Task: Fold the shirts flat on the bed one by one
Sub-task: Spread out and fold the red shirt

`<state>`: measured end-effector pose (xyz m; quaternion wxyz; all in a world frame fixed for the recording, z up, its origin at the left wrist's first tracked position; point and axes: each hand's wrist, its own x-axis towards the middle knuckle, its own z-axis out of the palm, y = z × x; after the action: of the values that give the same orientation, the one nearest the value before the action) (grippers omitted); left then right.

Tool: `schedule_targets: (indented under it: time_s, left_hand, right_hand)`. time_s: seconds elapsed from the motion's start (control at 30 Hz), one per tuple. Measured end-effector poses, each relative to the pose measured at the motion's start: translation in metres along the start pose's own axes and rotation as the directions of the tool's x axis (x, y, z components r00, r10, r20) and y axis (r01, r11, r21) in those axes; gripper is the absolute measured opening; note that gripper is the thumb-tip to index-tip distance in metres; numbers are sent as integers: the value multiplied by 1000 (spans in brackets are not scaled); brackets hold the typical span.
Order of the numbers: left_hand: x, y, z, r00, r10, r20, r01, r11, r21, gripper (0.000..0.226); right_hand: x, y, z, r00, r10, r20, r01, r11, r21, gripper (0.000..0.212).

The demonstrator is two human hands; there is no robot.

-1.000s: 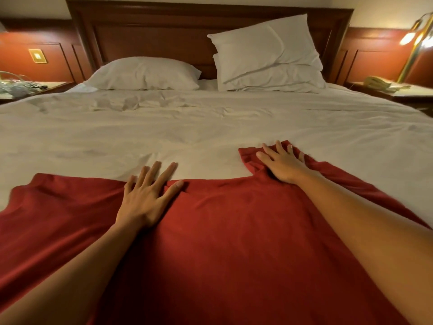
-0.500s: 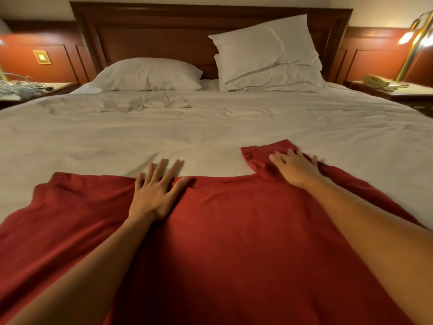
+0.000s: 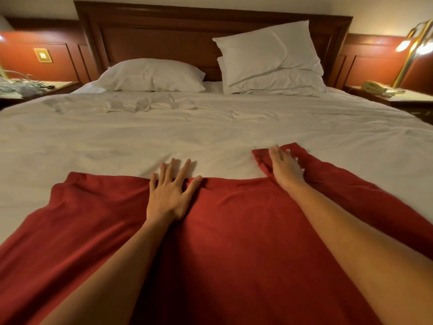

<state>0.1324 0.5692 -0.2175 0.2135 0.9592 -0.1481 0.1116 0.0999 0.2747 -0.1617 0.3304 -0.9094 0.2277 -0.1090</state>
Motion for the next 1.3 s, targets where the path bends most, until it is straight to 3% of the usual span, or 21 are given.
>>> schedule_targets:
  time_s: [0.07, 0.13, 0.2, 0.27, 0.33, 0.53, 0.7, 0.8, 0.87, 0.93, 1.07, 1.3]
  left_hand:
    - [-4, 9, -10, 1000, -2, -20, 0, 999, -54, 72]
    - [-20, 12, -24, 998, 6, -67, -15, 991, -133, 66]
    - [-45, 2, -40, 999, 37, -16, -39, 990, -138, 69]
    - [-69, -24, -53, 987, 120, 107, -126, 990, 56, 78]
    - [-80, -63, -72, 970, 153, 188, -192, 958, 211, 79]
    - [-49, -165, -107, 969, -97, 226, 27, 956, 293, 79]
    - [-28, -144, -115, 928, -286, 239, 162, 886, 435, 77]
    - [-84, -105, -116, 953, -289, 88, 253, 923, 290, 81]
    - [-142, -82, -117, 981, -195, -6, 194, 975, 112, 81]
    - [-196, -66, -121, 992, -115, 52, 115, 993, 1, 79]
    - [-264, -37, -130, 966, -40, 255, 30, 999, 45, 81]
    - [-341, 13, -156, 891, 58, 451, -73, 997, 17, 72]
  right_hand:
    - [-50, -9, 6, 987, -159, 14, 158, 987, 24, 59]
    - [-107, -14, 21, 961, -249, 122, 253, 967, -13, 62]
    - [-150, -14, 35, 938, -276, 211, 316, 930, -189, 71]
    - [-166, -14, 42, 932, -288, 220, 354, 856, -376, 75]
    - [-166, -14, 43, 939, -270, 214, 339, 831, -441, 75]
    - [-153, -5, 63, 958, -240, 154, 286, 808, -515, 78]
    - [-148, -13, 65, 971, -170, 169, 237, 795, -559, 77]
    - [-158, -23, 55, 964, -118, 239, 236, 794, -560, 72]
    - [-177, -25, 46, 959, -104, 265, 243, 784, -571, 70]
    - [-208, -19, 37, 947, -133, 292, 282, 779, -560, 70]
    - [-284, 10, 8, 920, -212, 330, 360, 788, -499, 70]
    - [-393, 59, -49, 894, -237, 380, 396, 815, -423, 77]
